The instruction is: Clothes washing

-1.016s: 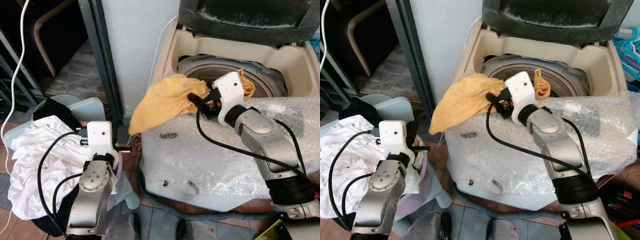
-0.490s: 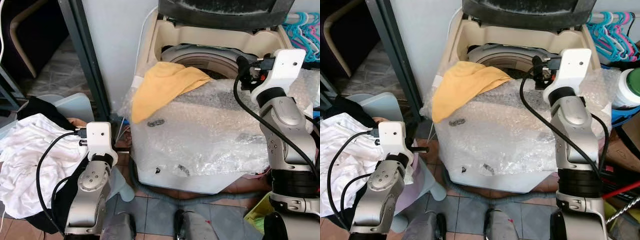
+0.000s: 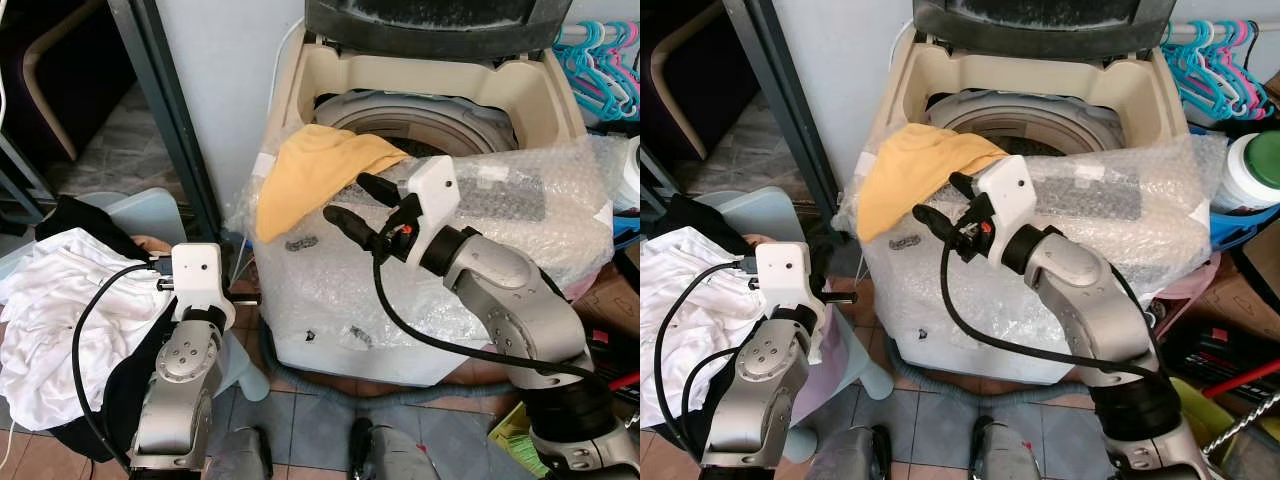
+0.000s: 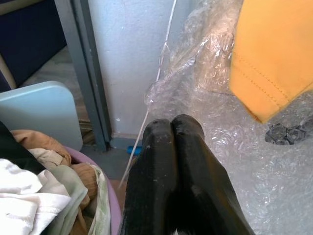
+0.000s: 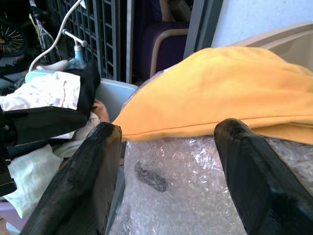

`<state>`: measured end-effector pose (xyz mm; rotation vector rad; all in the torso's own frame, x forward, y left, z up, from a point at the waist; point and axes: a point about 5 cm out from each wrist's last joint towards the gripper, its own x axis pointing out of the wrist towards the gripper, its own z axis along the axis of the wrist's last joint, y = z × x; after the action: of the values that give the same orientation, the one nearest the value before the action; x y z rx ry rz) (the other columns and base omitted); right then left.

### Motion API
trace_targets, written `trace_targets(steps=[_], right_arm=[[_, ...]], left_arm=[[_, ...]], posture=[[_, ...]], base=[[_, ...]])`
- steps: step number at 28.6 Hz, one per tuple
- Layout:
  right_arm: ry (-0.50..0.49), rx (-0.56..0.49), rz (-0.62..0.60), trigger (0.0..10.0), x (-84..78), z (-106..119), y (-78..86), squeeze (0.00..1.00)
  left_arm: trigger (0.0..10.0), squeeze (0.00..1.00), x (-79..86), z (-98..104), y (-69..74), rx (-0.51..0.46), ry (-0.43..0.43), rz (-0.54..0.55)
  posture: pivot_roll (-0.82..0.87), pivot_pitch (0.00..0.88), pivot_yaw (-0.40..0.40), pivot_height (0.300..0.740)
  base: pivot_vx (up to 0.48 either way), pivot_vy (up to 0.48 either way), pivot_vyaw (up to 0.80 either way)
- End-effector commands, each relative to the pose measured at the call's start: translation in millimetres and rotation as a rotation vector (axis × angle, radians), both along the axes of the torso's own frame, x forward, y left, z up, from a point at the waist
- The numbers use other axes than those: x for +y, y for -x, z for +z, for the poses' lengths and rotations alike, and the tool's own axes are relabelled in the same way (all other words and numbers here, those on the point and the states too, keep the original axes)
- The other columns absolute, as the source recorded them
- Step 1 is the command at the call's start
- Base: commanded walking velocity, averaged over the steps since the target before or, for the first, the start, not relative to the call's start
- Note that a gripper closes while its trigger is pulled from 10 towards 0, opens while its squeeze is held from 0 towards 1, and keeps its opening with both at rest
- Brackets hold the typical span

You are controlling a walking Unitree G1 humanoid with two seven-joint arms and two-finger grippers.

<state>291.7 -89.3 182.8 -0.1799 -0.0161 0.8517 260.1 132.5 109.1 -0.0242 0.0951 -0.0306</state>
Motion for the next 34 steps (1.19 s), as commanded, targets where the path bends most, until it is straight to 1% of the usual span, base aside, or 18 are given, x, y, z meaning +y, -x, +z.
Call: trace_targets(steps=[1,3,7,10,13,15,17,18,19,20,22,23,24,25,27,30,33,34], right_arm=[[0.0,-0.037,-0.014,10.0,8.8,4.4,-7.9,0.0],[-0.026,-0.038,-0.062,10.0,25.7,4.5,-22.7,0.0],[-0.034,-0.037,-0.075,10.0,41.8,2.9,-33.8,0.0],[-0.051,-0.004,-0.1,10.0,46.3,-0.7,-44.5,0.0],[0.019,0.036,-0.201,10.0,37.6,-10.5,-60.4,0.0],[0.086,0.052,-0.305,10.0,23.4,-16.6,-70.2,0.0],[0.096,0.05,-0.358,10.0,16.3,-16.9,-74.3,0.0],[0.03,0.002,-0.551,10.0,-11.0,-2.1,-87.0,0.0],[-0.016,-0.031,-0.639,10.0,-25.4,8.4,-91.3,0.0],[-0.016,-0.031,-0.639,10.0,-25.4,8.4,-91.3,0.0],[-0.102,-0.19,-0.867,10.0,-70.7,41.6,-95.5,0.0],[-0.102,-0.19,-0.867,10.0,-70.7,41.6,-95.5,0.0],[-0.115,-0.242,-0.931,10.0,-84.5,51.3,-93.2,0.0],[-0.123,-0.259,-0.954,10.0,-89.8,55.1,-91.8,0.0],[-0.15,-0.298,-0.95,10.0,-95.5,65.2,-87.9,0.0],[-0.115,-0.418,-0.789,10.0,-84.3,83.4,-78.6,0.0],[-0.08,-0.461,-0.66,10.0,-72.4,84.9,-71.3,0.0],[-0.045,-0.463,-0.584,10.0,-64.1,78.4,-64.6,0.0]], left_arm=[[10.0,0.0,-2.0,-3.2,-1.2,0.017,-0.007,-0.016],[10.0,0.0,-3.1,-2.3,-2.6,0.012,-0.008,-0.018],[10.0,0.0,-4.2,-1.0,-3.2,0.005,-0.011,-0.019],[10.0,0.0,-3.9,0.0,-2.3,0.0,-0.013,-0.016],[10.0,0.0,-1.3,-1.0,-0.9,0.004,-0.013,0.0],[10.0,0.0,-0.8,-1.2,-0.7,0.004,-0.013,0.005],[10.0,0.0,-0.8,-1.3,-0.5,0.004,-0.013,0.006],[10.0,0.0,-0.9,-1.3,-0.4,0.004,-0.014,0.009],[10.0,0.0,-0.7,-1.4,-0.3,0.004,-0.014,0.01],[10.0,0.0,-0.7,-1.4,-0.3,0.004,-0.014,0.01],[10.0,0.0,0.2,-2.0,-0.7,0.006,-0.015,0.01],[10.0,0.0,0.2,-2.0,-0.7,0.006,-0.015,0.01],[10.0,0.0,-0.2,-1.9,-1.4,0.006,-0.017,0.006],[10.0,0.0,-0.4,-1.8,-1.7,0.005,-0.017,0.004],[10.0,0.0,-0.8,-1.4,-2.9,0.004,-0.019,-0.001],[10.0,0.0,-1.2,-1.1,-5.0,0.001,-0.026,-0.007],[10.0,0.0,-0.5,-0.6,-6.9,-0.006,-0.035,-0.007],[10.0,0.0,0.8,1.2,-8.9,-0.018,-0.046,0.004]], posture=[[0.0,0.111,0.001,0.728],[0.0,0.11,0.003,0.728],[0.02,0.109,-0.002,0.728],[0.03,0.11,-0.006,0.728],[0.04,0.11,-0.012,0.728],[0.04,0.111,-0.016,0.728],[0.04,0.111,-0.017,0.728],[0.04,0.11,-0.018,0.728],[0.04,0.11,-0.016,0.728],[0.04,0.11,-0.016,0.728],[0.03,0.11,-0.01,0.728],[0.03,0.11,-0.01,0.728],[0.03,0.109,-0.006,0.728],[0.03,0.109,-0.006,0.728],[0.02,0.11,0.002,0.728],[0.01,0.109,0.014,0.728],[0.0,0.107,0.022,0.728],[-0.01,0.106,0.028,0.728]], base=[[0.0,0.0,0.0],[0.0,0.0,0.0],[0.0,0.0,0.0],[0.0,0.0,0.0],[0.0,0.0,0.0],[0.0,0.0,0.0],[0.0,0.0,0.0],[0.0,0.0,0.0],[0.0,0.0,0.0],[0.0,0.0,0.0],[0.0,0.0,0.0],[0.0,0.0,0.0],[0.0,0.0,0.0],[0.0,0.0,0.0],[0.0,0.0,0.0],[0.0,0.0,0.0],[0.0,0.0,0.0],[0.0,0.0,0.0]])
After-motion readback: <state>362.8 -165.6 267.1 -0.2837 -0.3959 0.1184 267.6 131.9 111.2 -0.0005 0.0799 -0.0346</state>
